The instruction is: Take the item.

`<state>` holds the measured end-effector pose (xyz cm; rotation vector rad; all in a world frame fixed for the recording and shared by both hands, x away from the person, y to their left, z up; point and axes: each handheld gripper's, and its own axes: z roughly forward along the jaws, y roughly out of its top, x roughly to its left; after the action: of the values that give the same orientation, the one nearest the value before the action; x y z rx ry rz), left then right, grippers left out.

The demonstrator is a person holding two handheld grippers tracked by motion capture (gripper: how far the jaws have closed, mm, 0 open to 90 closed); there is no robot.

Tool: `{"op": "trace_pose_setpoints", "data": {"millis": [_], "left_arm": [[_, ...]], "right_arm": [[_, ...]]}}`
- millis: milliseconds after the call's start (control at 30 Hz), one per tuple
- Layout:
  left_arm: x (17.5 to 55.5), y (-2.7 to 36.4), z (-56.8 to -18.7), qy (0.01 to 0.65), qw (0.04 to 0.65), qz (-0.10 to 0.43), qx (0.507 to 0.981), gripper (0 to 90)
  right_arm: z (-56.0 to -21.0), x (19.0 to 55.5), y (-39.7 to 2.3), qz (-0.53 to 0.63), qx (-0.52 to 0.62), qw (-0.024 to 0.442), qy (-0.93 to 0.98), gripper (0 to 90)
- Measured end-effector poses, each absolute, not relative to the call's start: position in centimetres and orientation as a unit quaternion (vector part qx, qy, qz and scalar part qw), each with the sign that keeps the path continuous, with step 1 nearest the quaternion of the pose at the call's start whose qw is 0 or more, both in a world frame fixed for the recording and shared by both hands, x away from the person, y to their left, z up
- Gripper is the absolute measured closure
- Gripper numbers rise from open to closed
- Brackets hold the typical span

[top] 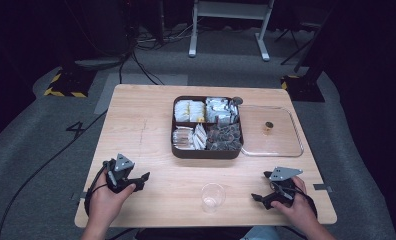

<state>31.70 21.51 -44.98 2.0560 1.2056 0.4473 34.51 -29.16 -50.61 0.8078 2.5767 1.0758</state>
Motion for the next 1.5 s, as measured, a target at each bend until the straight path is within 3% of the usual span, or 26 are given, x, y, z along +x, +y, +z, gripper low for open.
{"op": "trace_pose_setpoints", "data": {"millis": [567, 800, 1100, 1500], "left_arm": [[34.8, 17.3, -39.8, 0.466, 0.381, 0.186, 0.777, 32.1], [37.3, 15.3, -37.7, 0.448, 0.376, 0.202, 0.786, 31.0], [41.8, 13.8, -36.1, 0.464, 0.423, 0.181, 0.757, 31.4], [47.8, 12.6, -37.0, 0.479, 0.407, 0.247, 0.737, 33.4]], "right_arm": [[-50.6, 34.8, -29.2, 0.367, 0.275, 0.117, 0.881, 0.5], [-50.6, 34.9, -29.1, 0.367, 0.279, 0.118, 0.879, 0.5], [-50.6, 34.9, -29.1, 0.366, 0.281, 0.119, 0.879, 0.5], [-50.6, 35.0, -29.1, 0.367, 0.28, 0.119, 0.879, 0.5]]}}
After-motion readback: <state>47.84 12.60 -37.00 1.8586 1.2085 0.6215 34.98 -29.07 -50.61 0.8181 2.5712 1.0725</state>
